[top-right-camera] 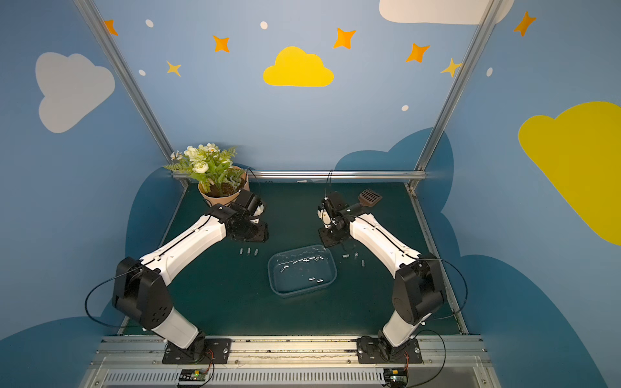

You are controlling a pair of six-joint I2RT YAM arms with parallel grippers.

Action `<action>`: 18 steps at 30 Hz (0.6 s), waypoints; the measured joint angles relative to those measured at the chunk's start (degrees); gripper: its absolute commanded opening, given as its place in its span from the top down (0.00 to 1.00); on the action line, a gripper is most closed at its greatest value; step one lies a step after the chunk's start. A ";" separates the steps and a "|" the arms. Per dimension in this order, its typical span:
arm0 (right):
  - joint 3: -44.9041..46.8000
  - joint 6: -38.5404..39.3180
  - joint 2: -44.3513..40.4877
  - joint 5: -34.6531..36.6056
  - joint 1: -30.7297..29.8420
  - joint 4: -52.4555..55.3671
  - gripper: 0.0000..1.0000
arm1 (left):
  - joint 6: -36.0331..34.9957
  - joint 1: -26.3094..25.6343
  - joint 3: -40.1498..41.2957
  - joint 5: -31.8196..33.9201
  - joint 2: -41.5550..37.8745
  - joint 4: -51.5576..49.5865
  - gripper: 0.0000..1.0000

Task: Take out the socket from the storage box
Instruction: Pick up the socket head from the storage box, then place the socket head at the center of the board.

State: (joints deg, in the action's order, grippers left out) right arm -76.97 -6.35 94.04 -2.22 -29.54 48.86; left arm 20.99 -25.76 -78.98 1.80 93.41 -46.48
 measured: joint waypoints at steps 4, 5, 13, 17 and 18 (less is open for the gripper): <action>6.86 -1.86 -0.15 0.02 5.20 0.31 0.96 | -0.22 0.00 0.00 -1.03 0.96 -0.07 0.46; 8.41 -2.51 -0.15 -0.11 6.16 0.26 0.96 | -0.22 0.00 -0.02 -1.29 1.05 -0.07 0.46; 14.43 -5.90 1.97 -1.46 10.78 -1.40 0.94 | -0.17 -0.37 -0.07 -2.27 1.09 0.00 0.46; 14.43 -6.78 4.87 -1.60 11.52 -2.67 0.93 | -0.07 -1.09 0.33 -2.25 1.05 0.00 0.46; 14.43 -6.86 5.66 -1.70 11.76 -2.86 0.93 | -0.02 -1.42 0.48 -2.23 1.01 0.00 0.46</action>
State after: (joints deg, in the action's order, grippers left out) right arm -62.54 -13.21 99.70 -3.92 -17.78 46.00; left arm 20.97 -27.18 -78.50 -0.43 94.41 -46.48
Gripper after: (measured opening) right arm 0.106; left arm 0.538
